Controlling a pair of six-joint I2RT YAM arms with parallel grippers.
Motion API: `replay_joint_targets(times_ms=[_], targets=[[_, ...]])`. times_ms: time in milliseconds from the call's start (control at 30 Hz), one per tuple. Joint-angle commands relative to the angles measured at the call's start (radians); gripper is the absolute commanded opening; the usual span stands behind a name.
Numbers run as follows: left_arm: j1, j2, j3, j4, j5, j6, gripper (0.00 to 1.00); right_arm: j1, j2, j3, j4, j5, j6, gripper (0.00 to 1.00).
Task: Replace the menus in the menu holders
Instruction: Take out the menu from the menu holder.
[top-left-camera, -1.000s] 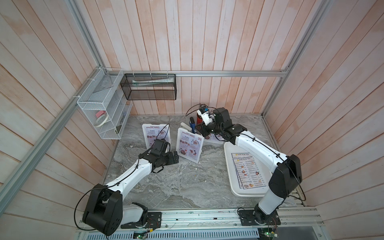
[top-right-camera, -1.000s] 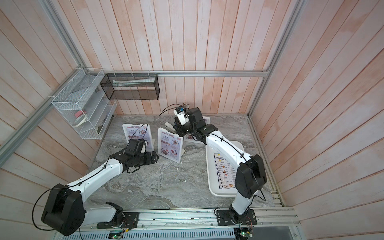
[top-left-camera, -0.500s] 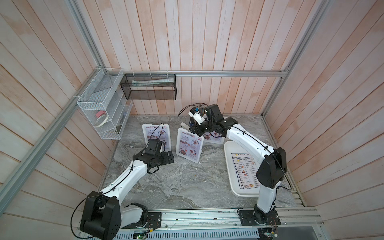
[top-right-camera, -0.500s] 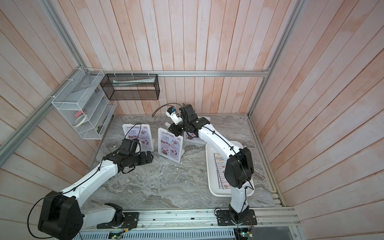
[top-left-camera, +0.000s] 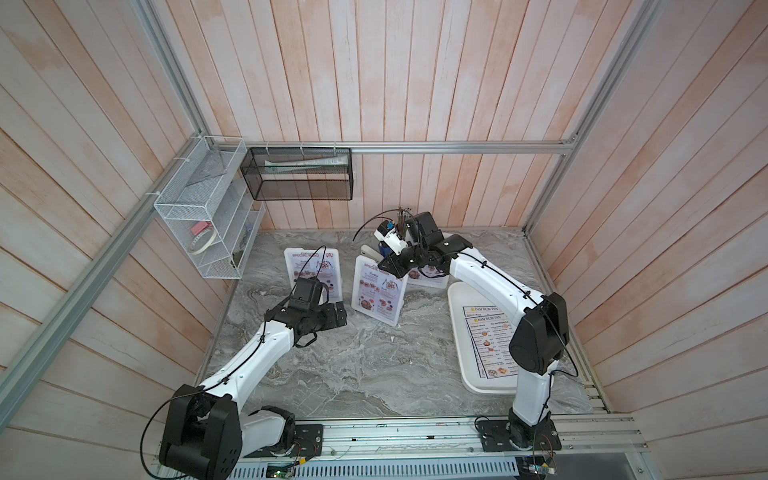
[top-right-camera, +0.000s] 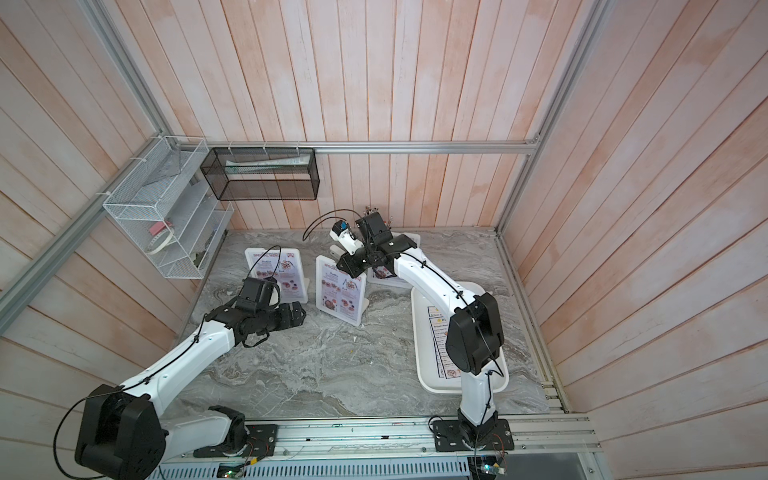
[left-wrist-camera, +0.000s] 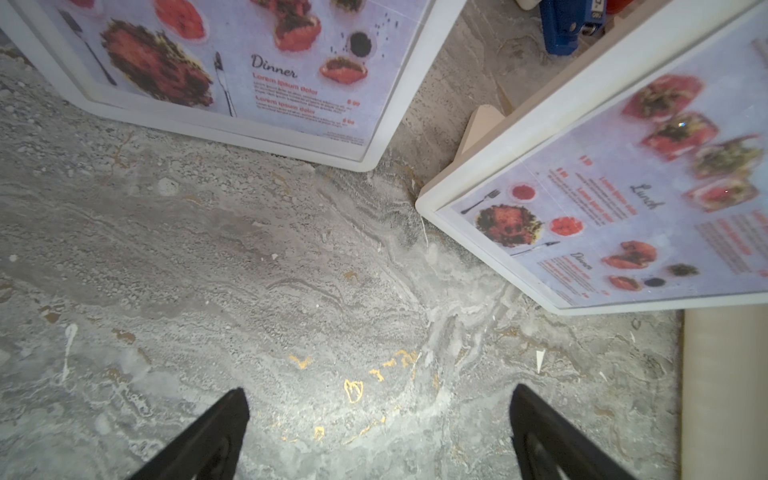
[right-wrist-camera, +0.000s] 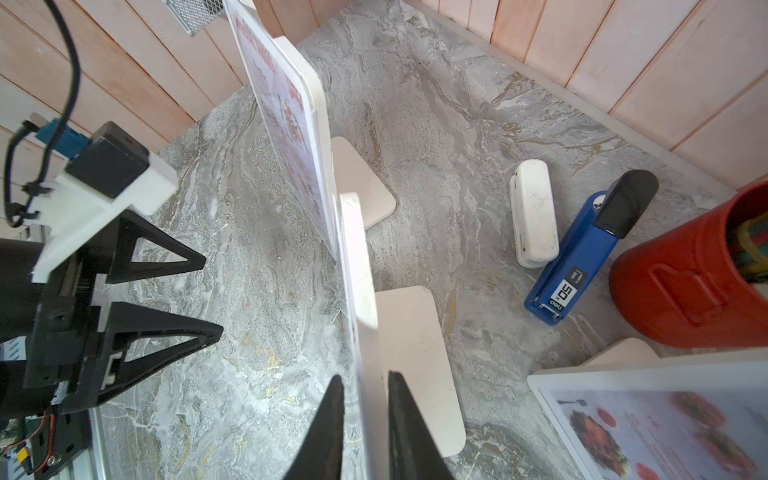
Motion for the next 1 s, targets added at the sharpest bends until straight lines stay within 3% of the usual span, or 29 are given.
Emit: replay_joint_targets(times_ms=[0, 300, 967], targets=[[0.005, -0.026, -0.012, -0.012, -0.02, 0.016, 1.0, 0.007, 0.024, 0.024, -0.027, -0.023, -0.017, 0.18], [0.007, -0.037, -0.003, -0.02, -0.028, 0.016, 1.0, 0.007, 0.024, 0.017, -0.025, -0.053, -0.01, 0.07], [0.006, -0.055, -0.017, -0.011, -0.014, 0.0, 1.0, -0.029, -0.011, -0.011, 0.042, -0.155, 0.062, 0.04]])
